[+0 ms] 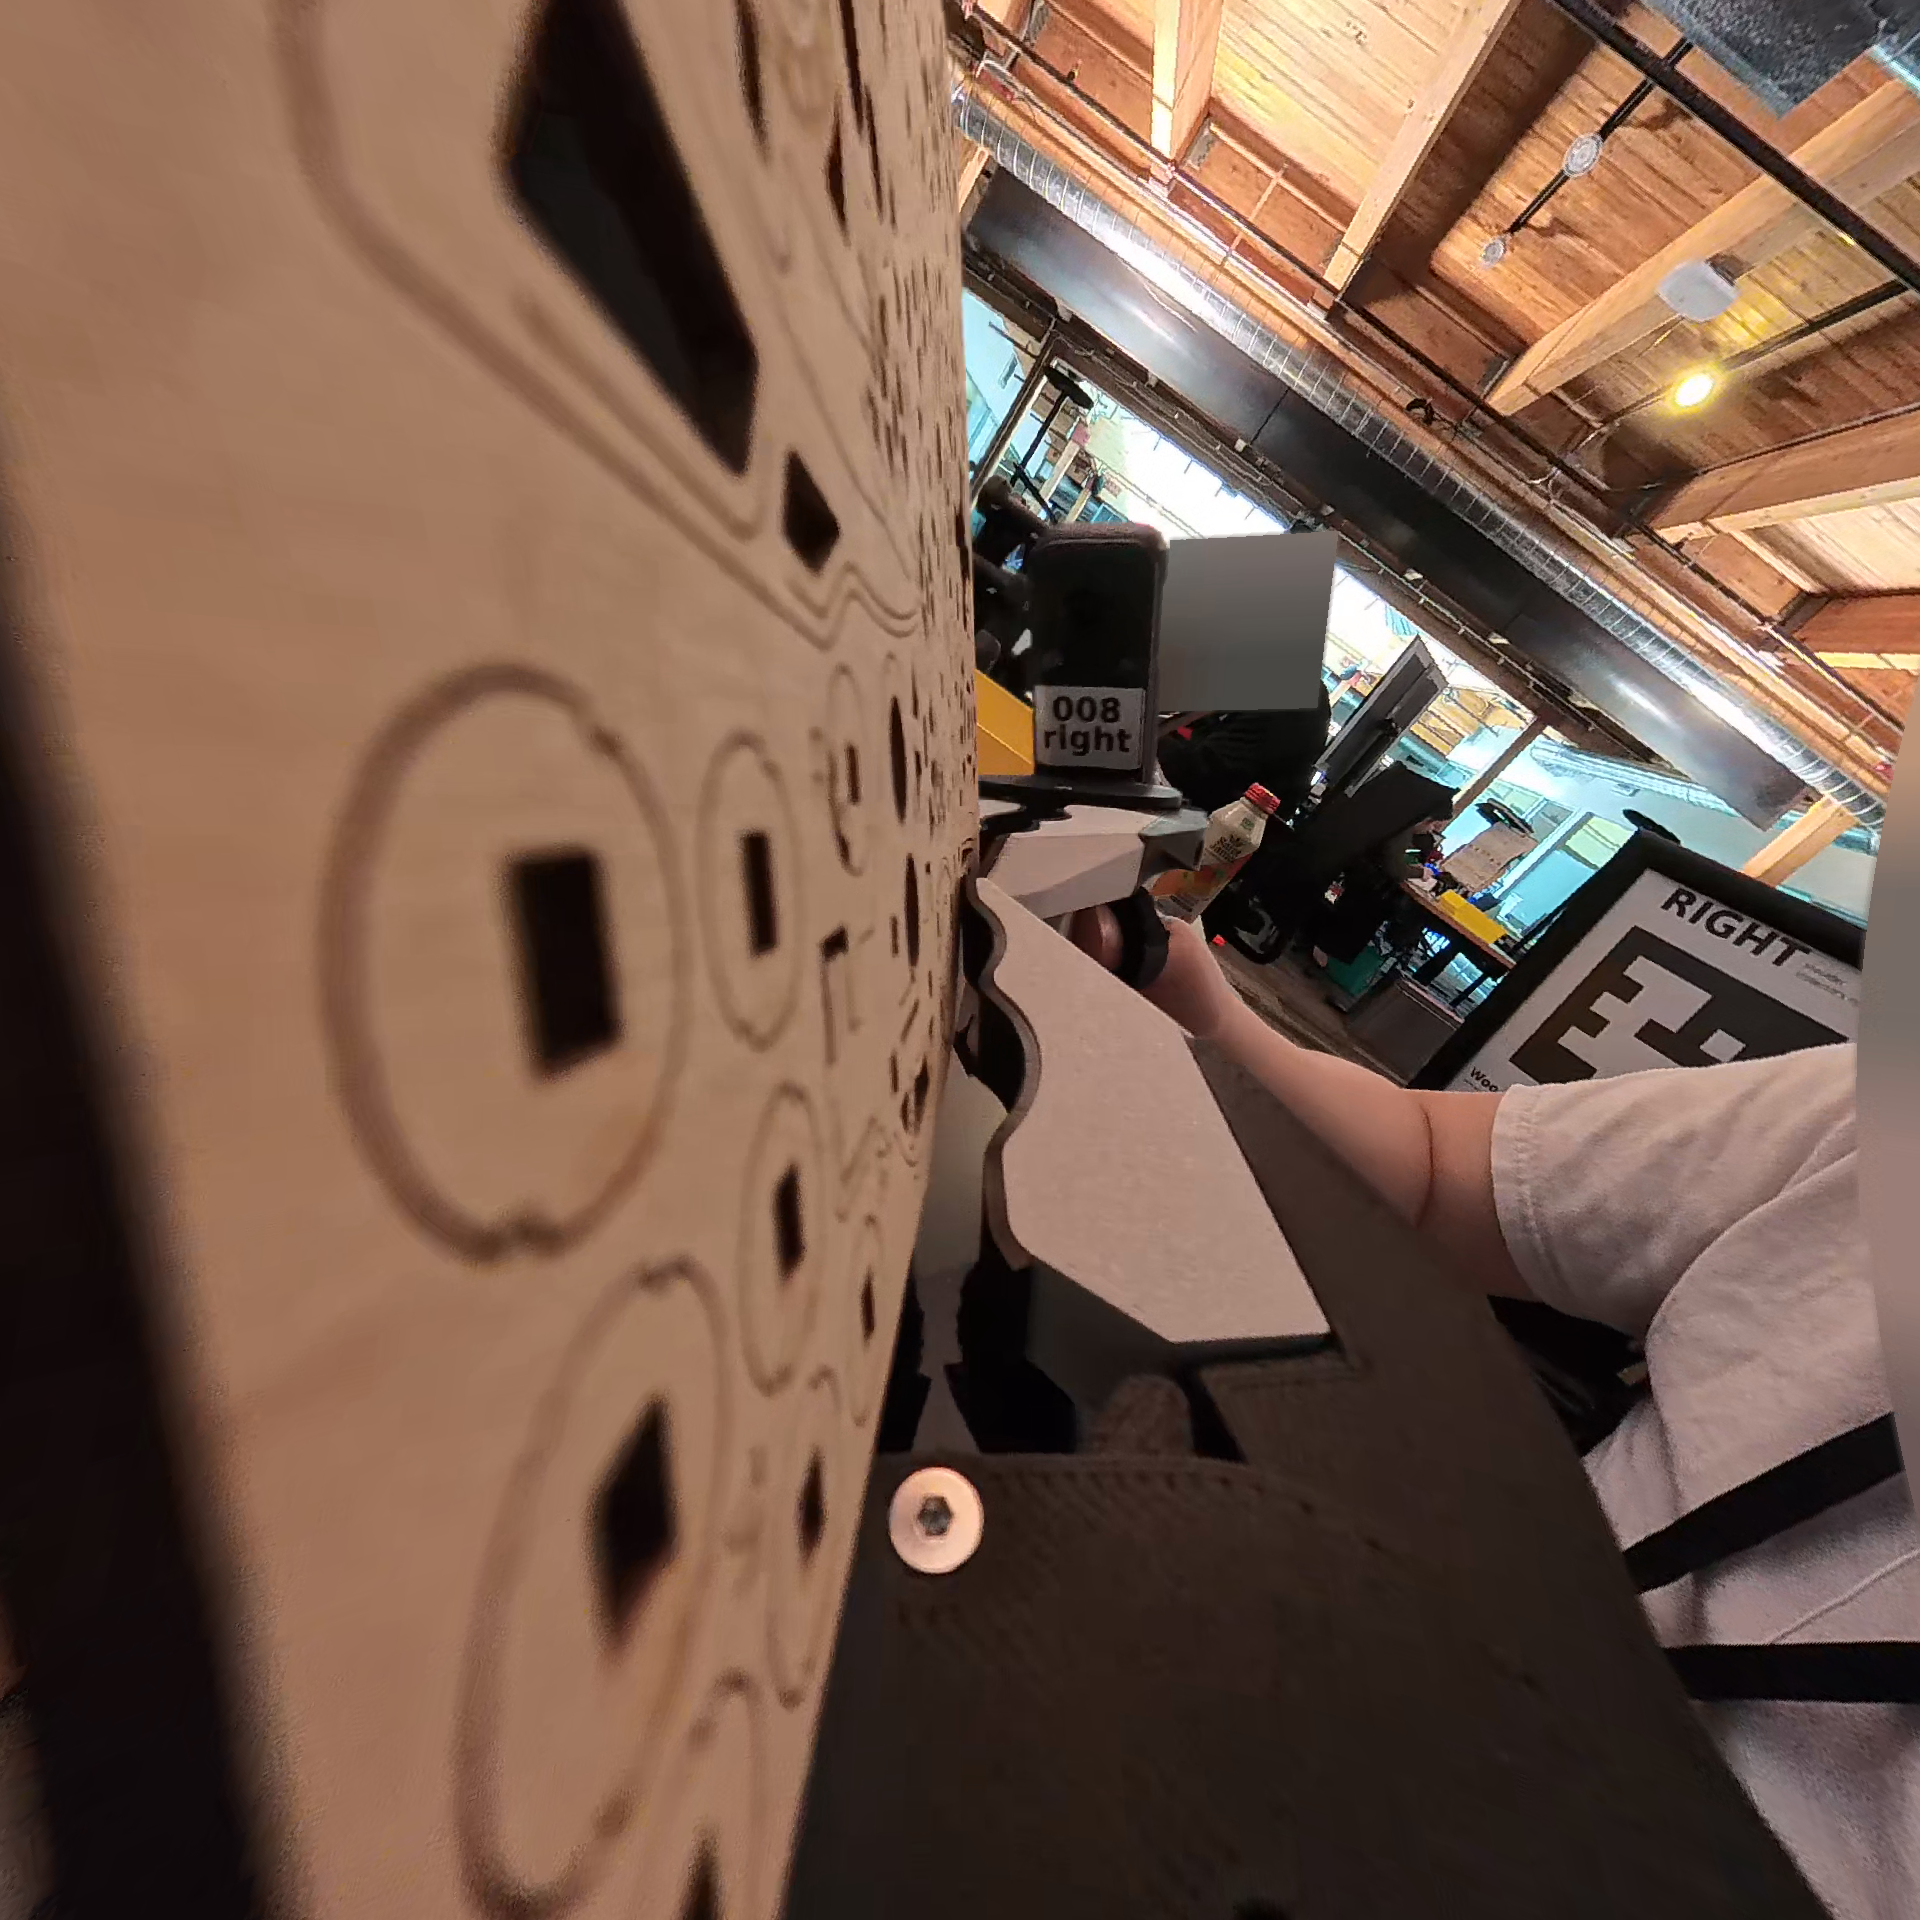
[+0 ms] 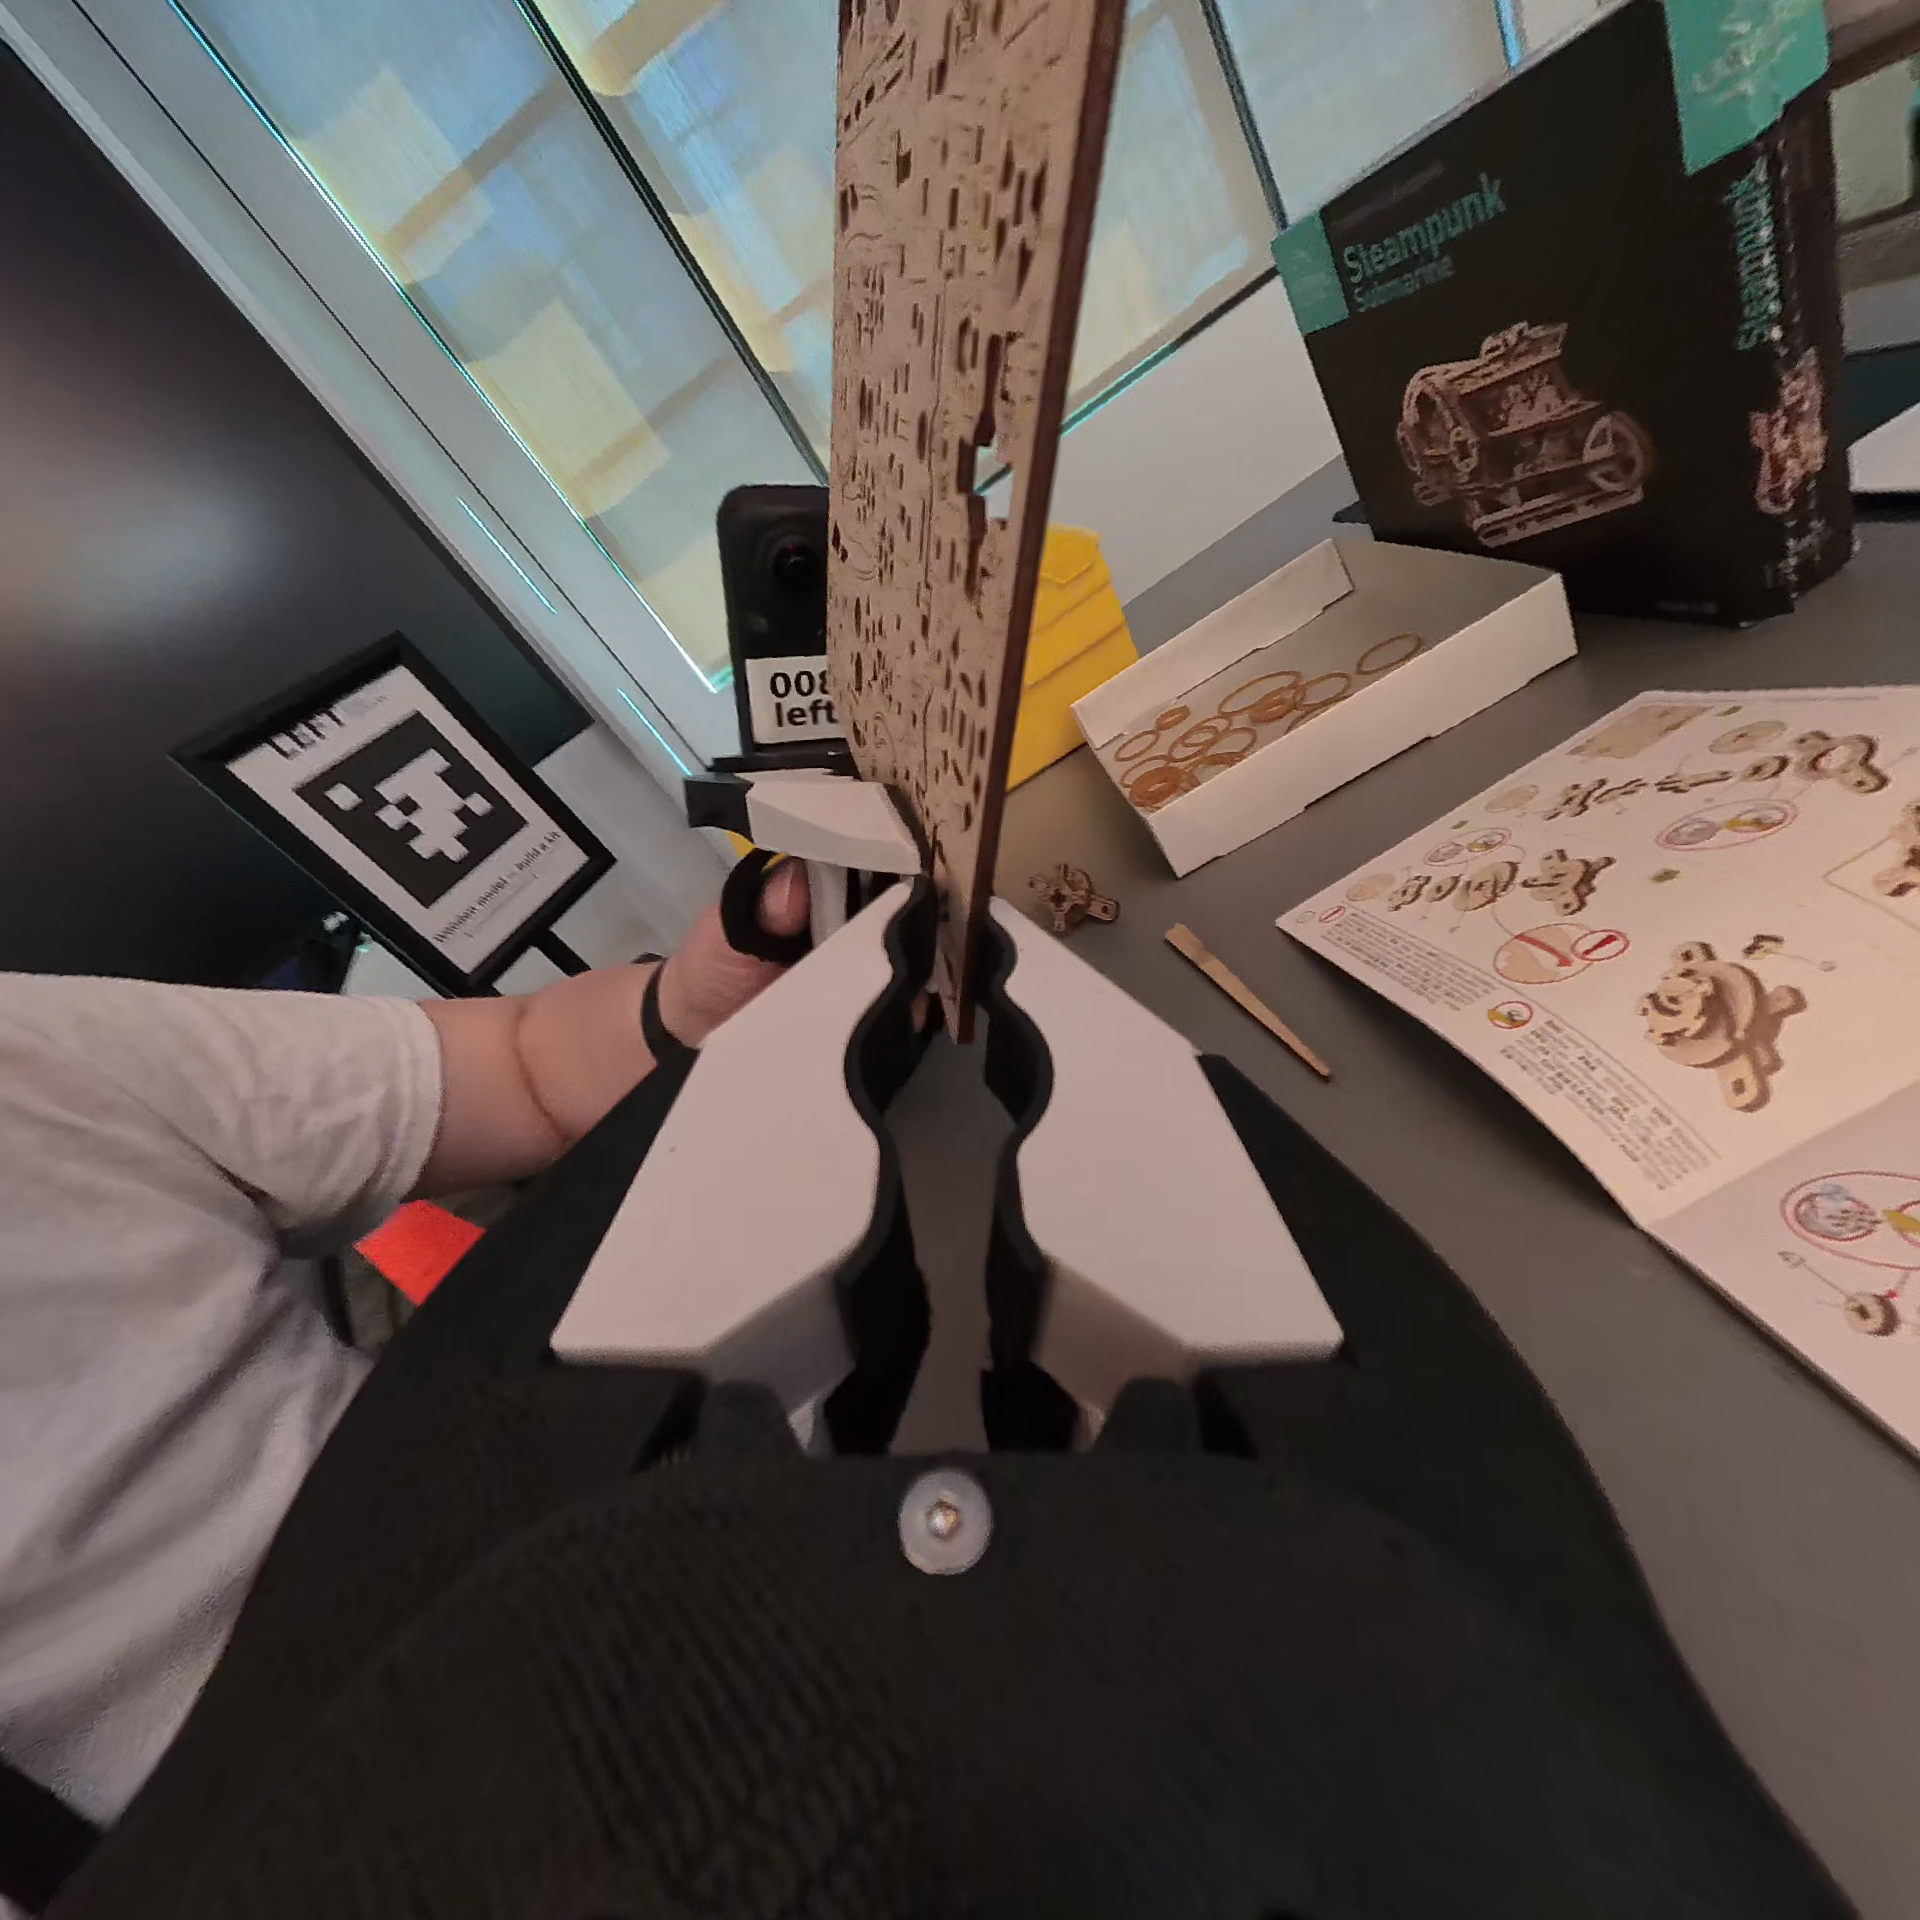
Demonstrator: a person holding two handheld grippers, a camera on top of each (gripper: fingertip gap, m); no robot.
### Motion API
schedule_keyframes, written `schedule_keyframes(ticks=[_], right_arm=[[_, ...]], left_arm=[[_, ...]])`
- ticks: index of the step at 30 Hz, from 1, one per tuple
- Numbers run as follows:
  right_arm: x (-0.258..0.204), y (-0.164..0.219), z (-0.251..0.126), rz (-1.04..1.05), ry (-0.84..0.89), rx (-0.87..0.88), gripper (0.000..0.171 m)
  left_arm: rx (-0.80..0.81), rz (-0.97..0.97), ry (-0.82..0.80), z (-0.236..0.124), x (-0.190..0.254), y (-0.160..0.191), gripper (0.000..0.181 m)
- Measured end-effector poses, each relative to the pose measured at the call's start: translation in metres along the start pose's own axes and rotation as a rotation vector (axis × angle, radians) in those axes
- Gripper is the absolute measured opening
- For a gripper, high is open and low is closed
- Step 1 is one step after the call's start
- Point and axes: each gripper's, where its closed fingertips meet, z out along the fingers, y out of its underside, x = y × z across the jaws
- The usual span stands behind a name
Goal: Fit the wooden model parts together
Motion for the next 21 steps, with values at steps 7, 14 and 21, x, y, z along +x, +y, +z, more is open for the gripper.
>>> schedule_keyframes(ticks=[7,14,21], right_arm=[[-0.017,-0.009,-0.002,0.1,-0.197,0.064,0.0],[-0.017,-0.011,-0.001,0.208,-0.215,0.113,0.001],[-0.013,-0.01,0.0,0.286,-0.213,0.122,0.002]], left_arm=[[0.004,0.112,0.048,-0.001,0.015,-0.006,0.049],[0.012,0.121,0.049,-0.003,0.015,-0.008,0.076],[0.009,0.124,0.035,-0.002,0.012,-0.006,0.012]])
